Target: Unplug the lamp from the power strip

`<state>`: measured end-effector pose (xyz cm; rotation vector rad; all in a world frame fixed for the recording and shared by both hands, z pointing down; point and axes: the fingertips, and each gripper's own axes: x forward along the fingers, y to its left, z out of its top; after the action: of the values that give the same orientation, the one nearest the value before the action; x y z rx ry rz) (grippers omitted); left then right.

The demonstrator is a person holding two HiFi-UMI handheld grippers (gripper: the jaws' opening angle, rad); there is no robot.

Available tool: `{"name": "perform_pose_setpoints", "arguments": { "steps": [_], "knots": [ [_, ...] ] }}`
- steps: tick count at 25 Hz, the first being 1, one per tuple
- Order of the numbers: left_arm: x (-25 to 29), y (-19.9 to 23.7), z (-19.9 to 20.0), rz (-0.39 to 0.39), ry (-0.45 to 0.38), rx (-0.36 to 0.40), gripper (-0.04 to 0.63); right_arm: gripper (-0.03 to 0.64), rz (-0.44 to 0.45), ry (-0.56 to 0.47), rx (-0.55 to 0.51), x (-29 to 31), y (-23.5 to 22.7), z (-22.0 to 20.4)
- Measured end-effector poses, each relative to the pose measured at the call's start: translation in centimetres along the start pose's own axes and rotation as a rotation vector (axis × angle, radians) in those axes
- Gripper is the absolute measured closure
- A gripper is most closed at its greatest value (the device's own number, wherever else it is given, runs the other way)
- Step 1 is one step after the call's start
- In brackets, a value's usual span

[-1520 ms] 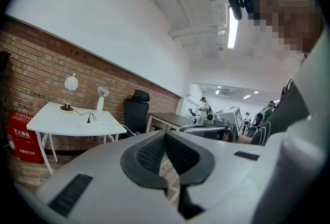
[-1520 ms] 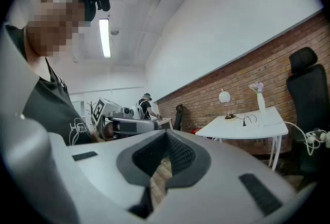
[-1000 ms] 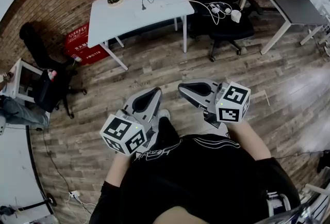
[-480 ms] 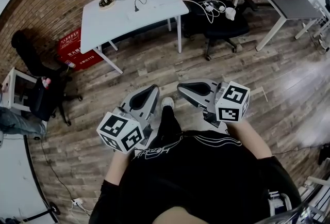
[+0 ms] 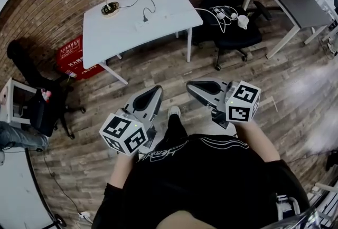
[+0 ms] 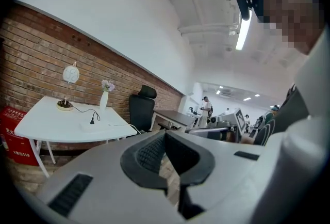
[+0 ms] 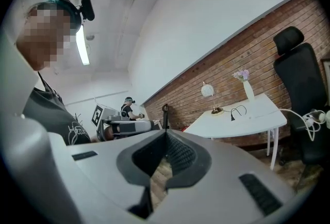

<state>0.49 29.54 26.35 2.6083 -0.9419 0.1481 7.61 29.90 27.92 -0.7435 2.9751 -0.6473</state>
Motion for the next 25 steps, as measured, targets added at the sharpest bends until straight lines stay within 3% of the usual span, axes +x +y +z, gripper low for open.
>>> {"name": "perform_pose_setpoints", "arguments": {
  "steps": [9,14,25],
  "knots": [
    [6.1,14.3,6.3,0.008,0.029,0.090,0.592,0.620,-0.055,0.005,-0.004,10.0,-10.3,7.1],
    [8.9,21.0,8.8,-0.021,0.028,0.054,0.592,0.620,-0.098,-0.012,0.011,14.0,-15.2,10.2],
    [12.4,27.9,8.9,-0.005,0.072,0.030,0.592,0.620,-0.121,0.039,0.013,17.7,-20.5,10.8]
  ]
}}
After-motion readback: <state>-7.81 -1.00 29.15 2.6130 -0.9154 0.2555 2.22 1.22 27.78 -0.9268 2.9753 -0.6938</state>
